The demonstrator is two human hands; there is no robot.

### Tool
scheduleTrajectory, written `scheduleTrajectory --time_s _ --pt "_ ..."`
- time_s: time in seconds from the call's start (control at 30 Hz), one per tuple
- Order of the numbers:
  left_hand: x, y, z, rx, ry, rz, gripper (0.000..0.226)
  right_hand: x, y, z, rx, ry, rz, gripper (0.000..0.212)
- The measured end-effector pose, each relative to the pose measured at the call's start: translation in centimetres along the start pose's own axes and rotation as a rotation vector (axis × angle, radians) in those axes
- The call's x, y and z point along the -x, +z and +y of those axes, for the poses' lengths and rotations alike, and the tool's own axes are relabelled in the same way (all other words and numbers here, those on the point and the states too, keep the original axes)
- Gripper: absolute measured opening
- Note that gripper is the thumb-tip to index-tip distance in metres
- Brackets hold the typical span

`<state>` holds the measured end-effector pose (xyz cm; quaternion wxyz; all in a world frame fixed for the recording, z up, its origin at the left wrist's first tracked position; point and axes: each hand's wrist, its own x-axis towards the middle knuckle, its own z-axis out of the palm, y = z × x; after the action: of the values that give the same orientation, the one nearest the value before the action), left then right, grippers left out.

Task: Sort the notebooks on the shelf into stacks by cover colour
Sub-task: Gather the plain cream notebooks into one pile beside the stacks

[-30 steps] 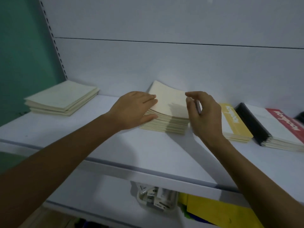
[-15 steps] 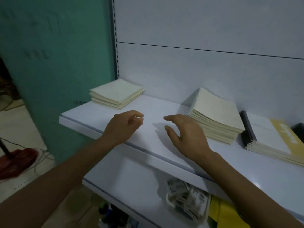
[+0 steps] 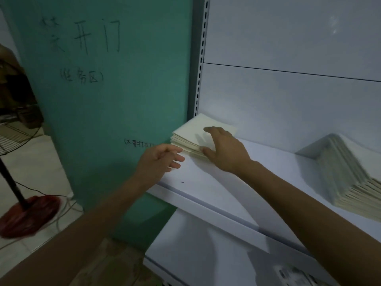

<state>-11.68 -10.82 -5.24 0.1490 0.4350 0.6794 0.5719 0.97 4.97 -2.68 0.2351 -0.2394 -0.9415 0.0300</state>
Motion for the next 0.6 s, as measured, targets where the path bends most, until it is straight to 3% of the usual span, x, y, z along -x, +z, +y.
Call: scheduleTrajectory --time_s 0.17,0.4,0.6 --pt "-1.9 -1.4 -1.3 0.116 -0.007 -0.075 0.023 -4.5 2.8 -0.8 0.137 0.151 -0.189 0.086" --pt "-3.6 -1.8 -1.6 0.234 -0.071 -0.105 0.020 -2.3 3.0 -1.7 0.238 0.140 -0.206 0.075" --pt "-4.2 -1.9 -2.2 0.361 -0.035 0.161 0.016 0.6 2.0 -2.4 0.220 0.067 -0.134 0.052"
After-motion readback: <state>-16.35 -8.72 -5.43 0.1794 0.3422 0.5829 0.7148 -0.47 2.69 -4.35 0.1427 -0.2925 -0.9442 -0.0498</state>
